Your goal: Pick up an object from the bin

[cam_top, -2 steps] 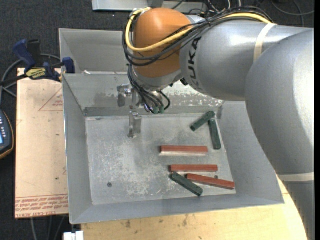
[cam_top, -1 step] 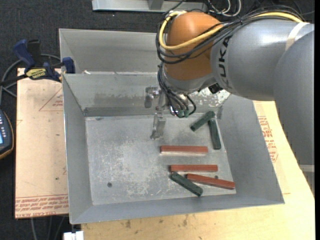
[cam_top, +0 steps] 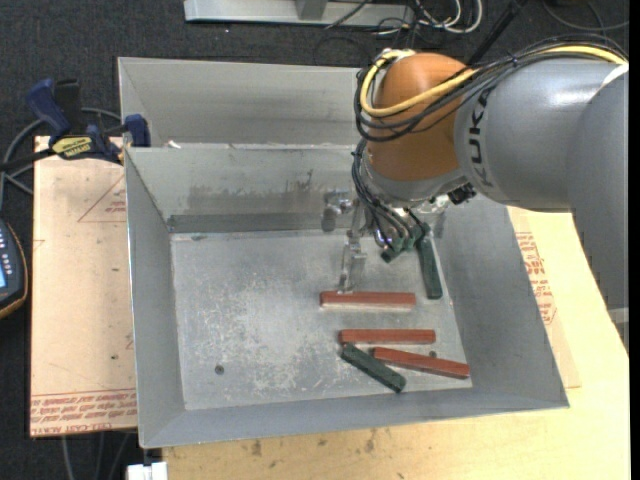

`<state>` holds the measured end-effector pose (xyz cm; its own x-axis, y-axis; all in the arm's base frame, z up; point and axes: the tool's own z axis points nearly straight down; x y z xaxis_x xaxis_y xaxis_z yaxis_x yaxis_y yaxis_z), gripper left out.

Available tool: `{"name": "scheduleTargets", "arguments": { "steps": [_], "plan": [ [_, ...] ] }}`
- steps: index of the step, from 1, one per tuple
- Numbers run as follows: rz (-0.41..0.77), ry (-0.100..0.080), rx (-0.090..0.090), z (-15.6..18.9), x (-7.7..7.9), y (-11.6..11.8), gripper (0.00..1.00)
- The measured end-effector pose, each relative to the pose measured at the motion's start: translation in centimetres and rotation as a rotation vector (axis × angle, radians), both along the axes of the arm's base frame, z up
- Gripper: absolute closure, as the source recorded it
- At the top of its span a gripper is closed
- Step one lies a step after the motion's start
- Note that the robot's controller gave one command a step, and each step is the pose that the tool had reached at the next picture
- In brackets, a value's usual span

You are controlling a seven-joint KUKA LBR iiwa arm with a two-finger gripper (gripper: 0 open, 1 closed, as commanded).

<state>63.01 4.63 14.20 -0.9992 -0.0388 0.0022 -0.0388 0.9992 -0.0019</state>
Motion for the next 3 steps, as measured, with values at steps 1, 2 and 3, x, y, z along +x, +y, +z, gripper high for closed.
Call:
{"name": "scheduleTargets", "arguments": {
  "steps": [1, 2, 3],
  "plan": [
    [-0.157, 0.002, 0.004, -7.2, -4.5, -4.3, 0.00],
    [-0.156, -0.007, 0.004, -7.0, -4.3, -4.2, 1.00],
    [-0.164, -0.013, 0.005, 4.9, -3.9, -2.8, 1.00]
  ]
}}
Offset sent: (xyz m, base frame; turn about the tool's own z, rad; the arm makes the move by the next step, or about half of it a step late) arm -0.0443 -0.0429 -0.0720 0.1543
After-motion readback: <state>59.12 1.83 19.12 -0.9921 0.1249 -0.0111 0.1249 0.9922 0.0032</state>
